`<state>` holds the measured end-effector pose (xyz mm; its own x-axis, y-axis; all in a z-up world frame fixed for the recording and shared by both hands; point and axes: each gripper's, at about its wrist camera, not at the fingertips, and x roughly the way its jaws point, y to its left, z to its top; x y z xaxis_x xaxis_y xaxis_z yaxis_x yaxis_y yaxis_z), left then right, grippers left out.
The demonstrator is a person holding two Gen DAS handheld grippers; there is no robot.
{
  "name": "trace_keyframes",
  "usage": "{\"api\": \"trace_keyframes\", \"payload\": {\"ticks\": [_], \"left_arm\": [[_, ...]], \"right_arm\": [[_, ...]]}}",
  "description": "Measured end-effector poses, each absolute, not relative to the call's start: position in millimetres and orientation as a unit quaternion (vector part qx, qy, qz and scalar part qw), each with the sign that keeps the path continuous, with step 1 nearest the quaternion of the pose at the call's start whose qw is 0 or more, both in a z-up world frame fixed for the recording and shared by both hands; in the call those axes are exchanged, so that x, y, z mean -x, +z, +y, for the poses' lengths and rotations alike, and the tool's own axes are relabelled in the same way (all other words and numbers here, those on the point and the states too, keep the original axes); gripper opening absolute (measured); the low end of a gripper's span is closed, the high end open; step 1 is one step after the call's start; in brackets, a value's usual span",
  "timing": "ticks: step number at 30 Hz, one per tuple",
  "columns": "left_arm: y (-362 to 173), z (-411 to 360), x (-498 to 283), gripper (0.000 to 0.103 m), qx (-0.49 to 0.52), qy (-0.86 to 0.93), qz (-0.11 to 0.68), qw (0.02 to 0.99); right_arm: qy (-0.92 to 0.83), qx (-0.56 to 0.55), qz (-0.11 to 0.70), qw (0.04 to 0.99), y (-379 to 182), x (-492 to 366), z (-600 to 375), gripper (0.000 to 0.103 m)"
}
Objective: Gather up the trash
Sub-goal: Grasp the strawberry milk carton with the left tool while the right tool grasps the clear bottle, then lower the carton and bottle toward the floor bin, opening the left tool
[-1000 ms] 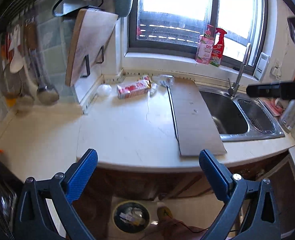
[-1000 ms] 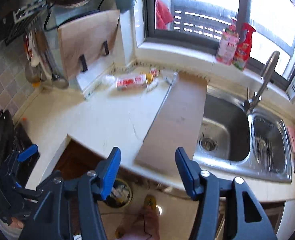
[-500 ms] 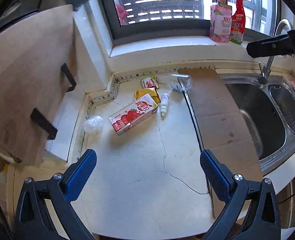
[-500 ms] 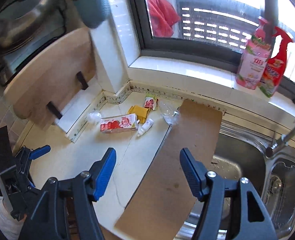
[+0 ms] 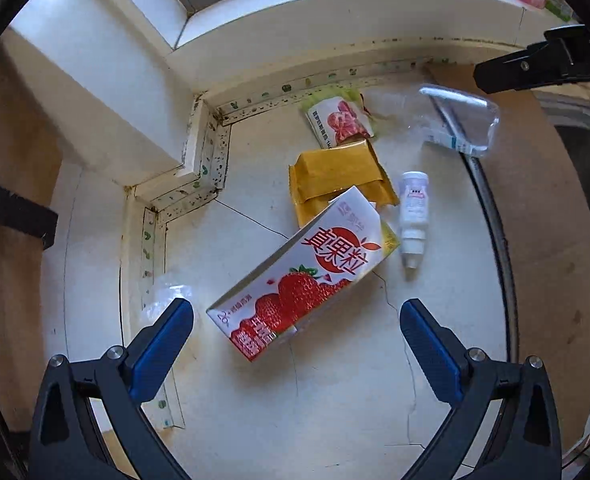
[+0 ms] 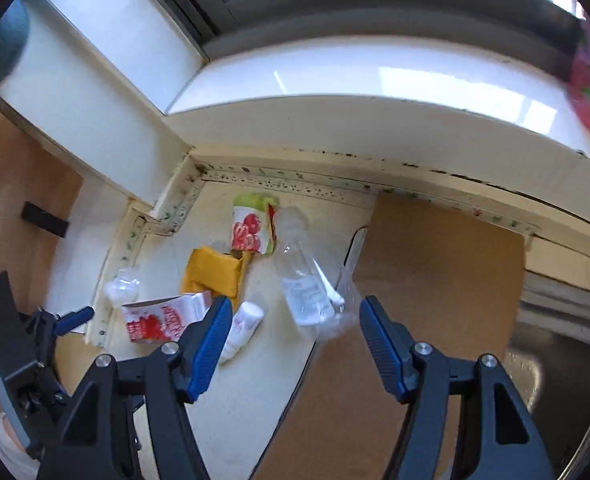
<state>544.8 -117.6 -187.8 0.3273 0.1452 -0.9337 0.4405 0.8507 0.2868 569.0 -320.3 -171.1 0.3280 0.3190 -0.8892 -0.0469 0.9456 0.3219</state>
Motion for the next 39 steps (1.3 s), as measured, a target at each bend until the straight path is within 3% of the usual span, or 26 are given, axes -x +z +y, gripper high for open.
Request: {"api": "trace_keyframes", "payload": {"ticks": [8,10,13,18,19,22,26,39], "left_arm": [[-228,-132,-567,0.102,-0.380,-0.101,0.567,0.724],[-235,-134,-573,0.102,-0.392,-0.108,0.571,0.714],[-248,-137,-582,0.102,-0.409,-0.117,0.578,0.696],[-265,-136,-589,0.102,-0.405,-0.122,0.597,0.682],[-263,-136,-589,0.100,-0.399,-0.124,0.599,0.683],[-257,-130,-591,0.073,-0.360,-0.126,0.620,0.686],[-246,-123,-580,0.060,-0.326,-0.125,0.623,0.700],[-180,-121,-476,0.055,-0.219,-0.149,0.602,0.753]], "right_arm": [[0.119,-0.063,0.598,0.790,-215,-595,-293,0.066],[0.117,-0.052,0.601,0.789,-221,-595,-288,0.066],[0.119,-0.051,0.611,0.781,-229,-595,-286,0.057],[0.120,-0.067,0.610,0.780,-229,-591,-289,0.055],[0.119,-0.074,0.610,0.780,-228,-590,-291,0.055],[0.121,-0.094,0.605,0.782,-222,-582,-297,0.055],[0.125,-0.121,0.597,0.783,-213,-568,-303,0.054],[0.141,-0.161,0.562,0.799,-161,-474,-304,0.054]]}}
